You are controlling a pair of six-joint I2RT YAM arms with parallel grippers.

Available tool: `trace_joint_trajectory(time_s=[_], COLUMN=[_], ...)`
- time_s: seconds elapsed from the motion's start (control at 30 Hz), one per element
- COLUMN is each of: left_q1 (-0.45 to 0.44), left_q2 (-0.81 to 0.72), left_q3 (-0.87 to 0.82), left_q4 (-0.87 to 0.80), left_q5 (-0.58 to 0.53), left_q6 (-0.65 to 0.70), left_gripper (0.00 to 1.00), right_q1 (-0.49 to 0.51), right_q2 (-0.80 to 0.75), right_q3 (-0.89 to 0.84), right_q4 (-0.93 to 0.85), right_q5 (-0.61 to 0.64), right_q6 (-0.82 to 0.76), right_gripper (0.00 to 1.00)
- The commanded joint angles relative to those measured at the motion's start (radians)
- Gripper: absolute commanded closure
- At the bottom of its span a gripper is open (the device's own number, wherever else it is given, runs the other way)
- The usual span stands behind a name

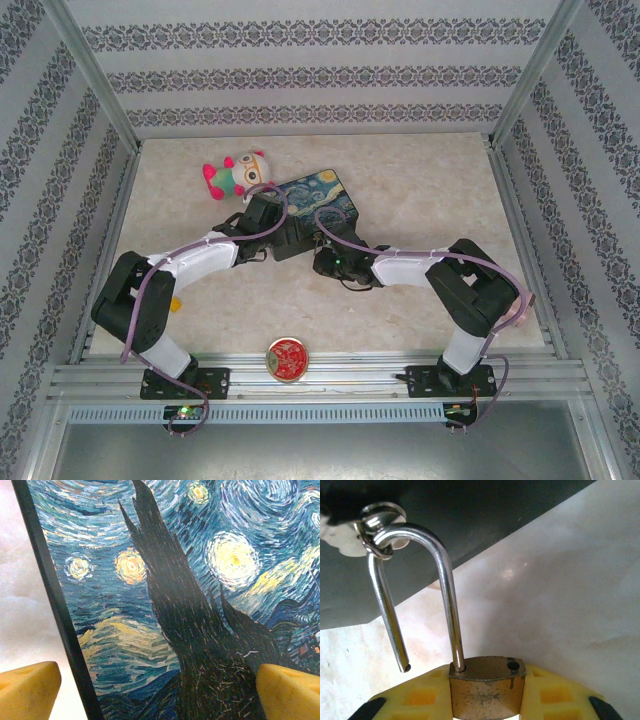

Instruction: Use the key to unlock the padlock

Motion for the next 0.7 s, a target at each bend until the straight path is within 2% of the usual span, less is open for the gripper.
trace_joint_trajectory(time_s=[0.0, 0.2, 0.67], left_q1=[-0.009, -0.009, -0.009], left_q2=[-0.018, -0.019, -0.009], left_q3=[-0.024, -0.032, -0.038], left_q4=[0.006, 0.012, 0.015], left_q5=[0.025, 0.029, 0.035], left_q6=[-0.007, 0.002, -0.016], left_gripper=[0.01, 0.01, 0.01], right_q1=[-0.01, -0.023, -0.039], right_q2=[0.013, 0.031, 0.066], right_q3=[-0.032, -0.06, -0.069], right_q4=[0.033, 0.146, 0.285], right_q5=[-0.057, -0.107, -0.152], right_q6=[0.063, 0.12, 0.182], right_gripper=[1.0, 1.0, 1.0])
